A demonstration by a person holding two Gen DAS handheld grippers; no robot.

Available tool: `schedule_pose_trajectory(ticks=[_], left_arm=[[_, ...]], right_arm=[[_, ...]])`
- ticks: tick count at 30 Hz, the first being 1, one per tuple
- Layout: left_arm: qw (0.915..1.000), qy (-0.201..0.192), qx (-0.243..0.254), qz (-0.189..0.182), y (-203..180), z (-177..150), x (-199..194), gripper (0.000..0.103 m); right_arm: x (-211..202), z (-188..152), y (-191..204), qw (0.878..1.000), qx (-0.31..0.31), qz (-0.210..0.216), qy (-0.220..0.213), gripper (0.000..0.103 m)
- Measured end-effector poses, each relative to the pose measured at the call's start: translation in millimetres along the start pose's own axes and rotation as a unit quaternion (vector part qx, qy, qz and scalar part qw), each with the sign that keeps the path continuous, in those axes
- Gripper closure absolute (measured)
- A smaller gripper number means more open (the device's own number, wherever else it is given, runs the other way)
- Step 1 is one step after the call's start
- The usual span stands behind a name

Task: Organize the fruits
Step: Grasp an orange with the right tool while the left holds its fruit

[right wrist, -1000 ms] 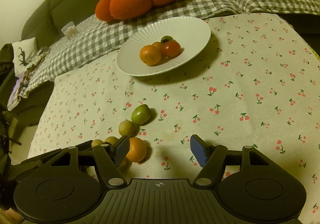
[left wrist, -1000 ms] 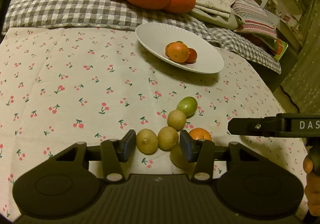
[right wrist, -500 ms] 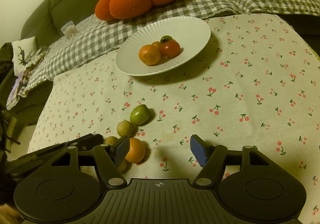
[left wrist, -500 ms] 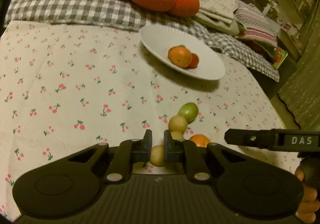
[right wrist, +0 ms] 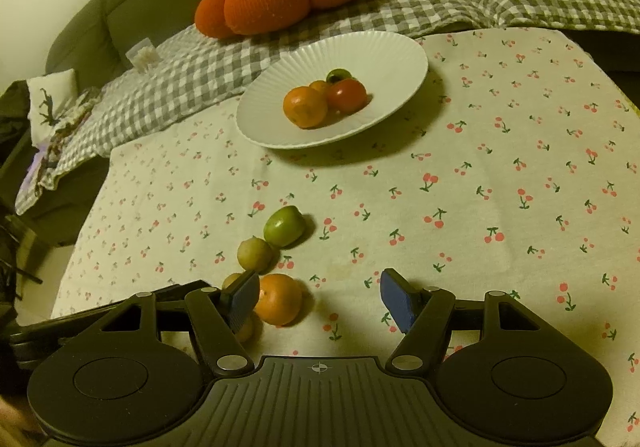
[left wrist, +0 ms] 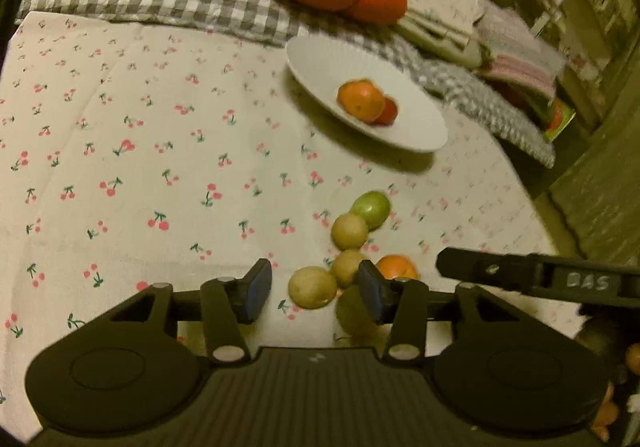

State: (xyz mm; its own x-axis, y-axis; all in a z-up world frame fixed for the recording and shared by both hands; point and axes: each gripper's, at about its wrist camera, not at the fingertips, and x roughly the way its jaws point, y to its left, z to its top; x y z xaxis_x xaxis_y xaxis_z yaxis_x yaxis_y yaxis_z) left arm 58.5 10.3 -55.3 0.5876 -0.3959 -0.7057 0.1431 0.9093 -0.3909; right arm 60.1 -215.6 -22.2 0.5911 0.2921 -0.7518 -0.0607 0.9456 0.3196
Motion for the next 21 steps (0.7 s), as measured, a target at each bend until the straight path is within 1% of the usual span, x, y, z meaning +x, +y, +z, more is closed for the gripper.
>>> schedule_pose_trajectory(ticks=[1,3,8,12,16,21], left_arm=[[1.0000,-0.003,-0.005,0.000,1.3,-0.8,2.5,0.063],[1.0000,-0.006,-0.006,0.004,2.4,-0.6,5.0,0.077],[0.9999,-0.010,-0.003,0.008,1.4,-2.6,3.3,0.077],[0.9998,-0.008,-0.017,0.009,4.5,0.7,-0.4,0.078],[0.9993,-0.010,-0.022,0.027,7.2,4.3,-7.8,0.078],[0.9986,-0.013,-0.023,0.044,8.6,7.7,-16.2,0.078]], right_arm=[[0.4,-0.3,0.5,1.000,0.000,0.000,0.001,0.036],[2.1,-1.5,2.2,1.000,-0.004,-0.001,0.003,0.036],[5.6,-4.8,7.6,1.000,-0.016,-0.001,0.008,0.036],[10.4,-6.6,12.0,1.000,-0.026,0.001,0.011,0.036],[18.5,-10.2,16.5,0.999,-0.032,0.007,0.019,0.036],[27.1,-9.6,15.1,0.999,-0.010,0.028,0.028,0.036]])
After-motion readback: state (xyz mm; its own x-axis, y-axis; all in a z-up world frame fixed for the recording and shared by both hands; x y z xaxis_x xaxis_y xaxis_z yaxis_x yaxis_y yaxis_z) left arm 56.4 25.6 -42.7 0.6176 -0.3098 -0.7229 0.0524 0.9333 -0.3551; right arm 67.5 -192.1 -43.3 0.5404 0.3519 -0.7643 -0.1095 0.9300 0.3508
